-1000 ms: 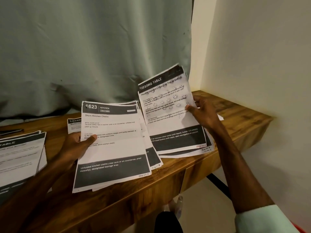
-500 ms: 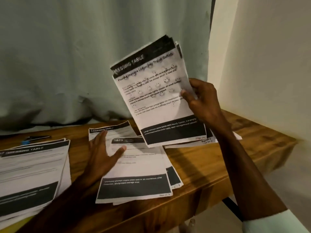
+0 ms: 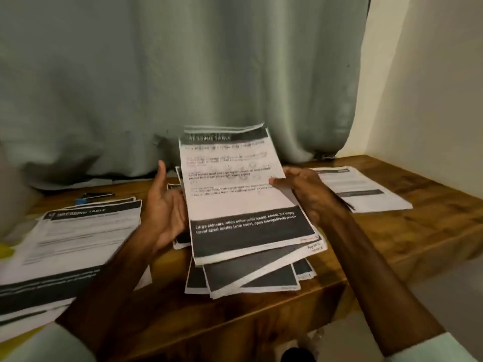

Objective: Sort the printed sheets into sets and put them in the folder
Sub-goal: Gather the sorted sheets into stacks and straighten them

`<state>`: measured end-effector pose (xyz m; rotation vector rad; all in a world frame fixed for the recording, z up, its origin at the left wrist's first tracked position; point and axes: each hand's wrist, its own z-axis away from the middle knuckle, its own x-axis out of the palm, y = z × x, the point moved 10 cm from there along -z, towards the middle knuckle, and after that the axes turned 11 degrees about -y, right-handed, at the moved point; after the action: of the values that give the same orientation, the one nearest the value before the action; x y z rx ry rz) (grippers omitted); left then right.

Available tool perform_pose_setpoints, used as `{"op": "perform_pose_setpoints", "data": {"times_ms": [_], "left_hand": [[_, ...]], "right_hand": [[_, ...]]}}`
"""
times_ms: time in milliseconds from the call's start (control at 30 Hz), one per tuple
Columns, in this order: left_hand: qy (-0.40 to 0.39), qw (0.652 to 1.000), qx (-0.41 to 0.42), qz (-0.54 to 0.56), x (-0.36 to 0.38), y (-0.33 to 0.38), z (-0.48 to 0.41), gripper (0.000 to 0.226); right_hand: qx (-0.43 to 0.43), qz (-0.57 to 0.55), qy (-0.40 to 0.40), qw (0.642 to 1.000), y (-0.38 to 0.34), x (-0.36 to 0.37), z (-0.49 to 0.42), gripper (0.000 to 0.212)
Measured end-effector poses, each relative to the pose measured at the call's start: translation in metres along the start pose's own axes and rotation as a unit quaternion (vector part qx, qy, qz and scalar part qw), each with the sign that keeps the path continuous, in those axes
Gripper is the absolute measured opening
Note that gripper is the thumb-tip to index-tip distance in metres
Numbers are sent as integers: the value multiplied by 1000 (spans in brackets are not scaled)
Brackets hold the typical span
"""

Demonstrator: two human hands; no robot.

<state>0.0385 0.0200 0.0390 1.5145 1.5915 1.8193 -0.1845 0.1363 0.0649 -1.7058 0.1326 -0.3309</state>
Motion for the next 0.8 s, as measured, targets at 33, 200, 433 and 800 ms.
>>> {"op": "perform_pose_setpoints", "data": {"times_ms": [33,200,433,800], "left_hand": [[1,1000,-11,-29,-4,-4,-4,80],[86,964,-30,-248,-35,-33,-11,30],[151,946,-11,-285,-52,-32,-17,36],[173,940,2,-293,-57,-28,-13,34]], "right_hand": [[24,8,4,1000,21,-4,1,33],[23,57,81,995,64,-30,15,34],[-19,133,136,982,59,-55,20,31],[-31,208,158,965,55,-50,14,32]]}}
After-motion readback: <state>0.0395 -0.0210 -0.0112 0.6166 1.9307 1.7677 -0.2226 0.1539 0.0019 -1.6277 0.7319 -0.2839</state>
